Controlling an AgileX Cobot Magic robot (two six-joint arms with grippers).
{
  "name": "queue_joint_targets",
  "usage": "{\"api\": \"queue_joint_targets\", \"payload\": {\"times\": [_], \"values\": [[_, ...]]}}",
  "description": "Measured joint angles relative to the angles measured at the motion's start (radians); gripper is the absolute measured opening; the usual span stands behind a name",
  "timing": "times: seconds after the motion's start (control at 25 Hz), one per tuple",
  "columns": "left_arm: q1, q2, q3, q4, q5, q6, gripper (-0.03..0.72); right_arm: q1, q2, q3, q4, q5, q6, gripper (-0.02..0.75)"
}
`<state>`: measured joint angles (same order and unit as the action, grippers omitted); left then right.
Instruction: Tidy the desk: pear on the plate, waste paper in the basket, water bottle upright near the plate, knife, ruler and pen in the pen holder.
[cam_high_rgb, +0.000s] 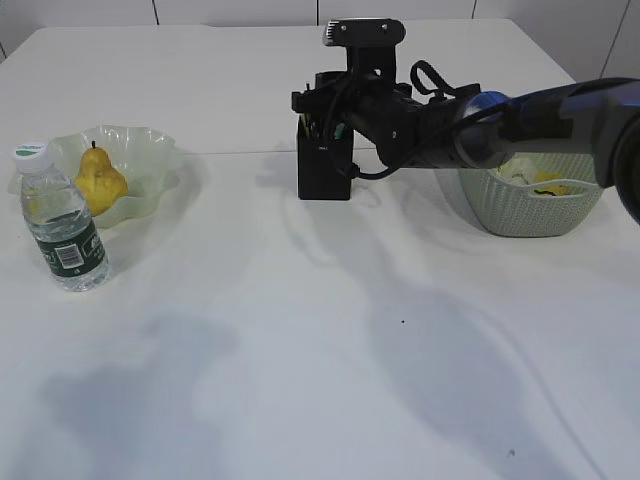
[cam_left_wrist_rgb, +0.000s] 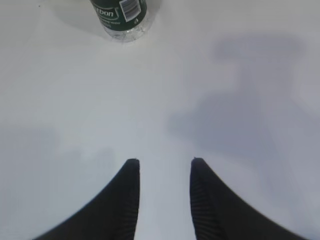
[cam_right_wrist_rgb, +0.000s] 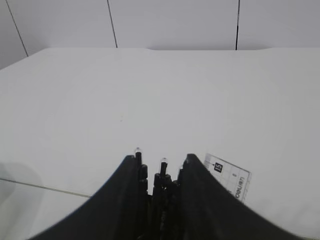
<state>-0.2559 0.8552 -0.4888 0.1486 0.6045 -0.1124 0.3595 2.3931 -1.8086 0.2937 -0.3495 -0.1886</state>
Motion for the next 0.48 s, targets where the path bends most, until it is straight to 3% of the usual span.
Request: {"api": "queue_joint_targets", "payload": {"times": [0.48], "values": [[0.0,0.0,0.0,0.004,-0.079,0.0,0.237,0.0,-0.096,0.0,0.0,0.159,-0.03,0.266]]}}
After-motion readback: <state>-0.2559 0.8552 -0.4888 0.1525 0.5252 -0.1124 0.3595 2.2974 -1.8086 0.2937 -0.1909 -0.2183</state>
